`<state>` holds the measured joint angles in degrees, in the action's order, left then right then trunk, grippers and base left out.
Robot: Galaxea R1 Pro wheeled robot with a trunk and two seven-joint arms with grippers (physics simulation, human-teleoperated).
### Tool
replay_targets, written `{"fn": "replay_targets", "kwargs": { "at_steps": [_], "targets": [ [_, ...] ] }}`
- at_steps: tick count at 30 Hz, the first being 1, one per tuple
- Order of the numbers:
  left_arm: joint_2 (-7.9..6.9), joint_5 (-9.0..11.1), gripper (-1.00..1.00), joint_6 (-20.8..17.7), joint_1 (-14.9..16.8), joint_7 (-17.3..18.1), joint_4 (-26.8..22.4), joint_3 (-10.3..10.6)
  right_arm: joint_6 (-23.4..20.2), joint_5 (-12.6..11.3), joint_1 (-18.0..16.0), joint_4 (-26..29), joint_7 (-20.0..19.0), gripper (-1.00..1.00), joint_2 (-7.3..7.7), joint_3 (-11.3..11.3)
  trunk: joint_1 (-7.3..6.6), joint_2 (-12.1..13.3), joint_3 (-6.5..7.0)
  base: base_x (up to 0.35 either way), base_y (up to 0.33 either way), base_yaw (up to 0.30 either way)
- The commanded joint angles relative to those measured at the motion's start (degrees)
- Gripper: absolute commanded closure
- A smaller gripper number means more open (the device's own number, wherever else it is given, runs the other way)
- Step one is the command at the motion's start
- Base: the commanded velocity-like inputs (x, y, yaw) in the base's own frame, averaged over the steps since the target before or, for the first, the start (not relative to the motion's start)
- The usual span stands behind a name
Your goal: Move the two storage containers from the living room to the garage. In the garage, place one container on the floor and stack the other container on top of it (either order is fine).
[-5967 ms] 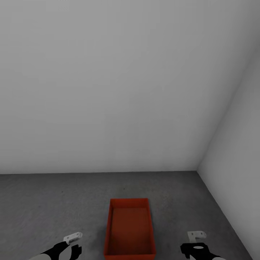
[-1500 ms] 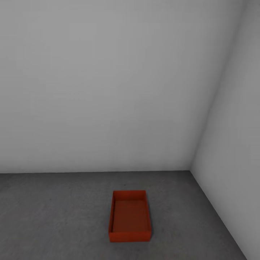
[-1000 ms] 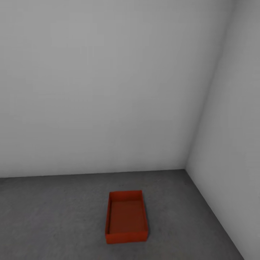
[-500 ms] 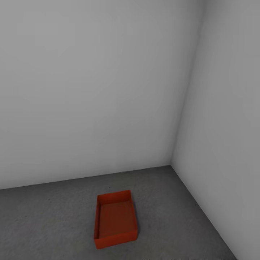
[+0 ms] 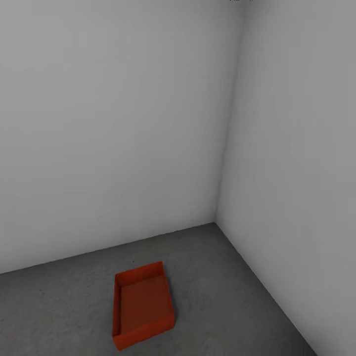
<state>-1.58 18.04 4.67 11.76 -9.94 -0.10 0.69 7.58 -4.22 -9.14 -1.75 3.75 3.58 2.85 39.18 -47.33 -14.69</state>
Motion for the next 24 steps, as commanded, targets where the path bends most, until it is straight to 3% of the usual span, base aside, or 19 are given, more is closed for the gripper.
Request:
{"fn": "replay_targets", "kwargs": {
  "at_steps": [1,24],
  "targets": [
    [0.00,0.27,-1.00,0.17,0.02,-0.08,0.01,0.10,0.34,-0.44,-0.09,-0.19,0.04,-1.00,-0.03,0.31,0.01,-0.05,-0.07,0.000,0.000,-0.283],
    [-0.01,0.37,-1.00,0.17,0.02,-0.08,0.04,0.10,0.40,-0.77,-0.09,-0.19,0.11,-1.00,-0.06,0.31,0.01,-0.05,0.20,0.000,0.000,-0.283]
  ]
}}
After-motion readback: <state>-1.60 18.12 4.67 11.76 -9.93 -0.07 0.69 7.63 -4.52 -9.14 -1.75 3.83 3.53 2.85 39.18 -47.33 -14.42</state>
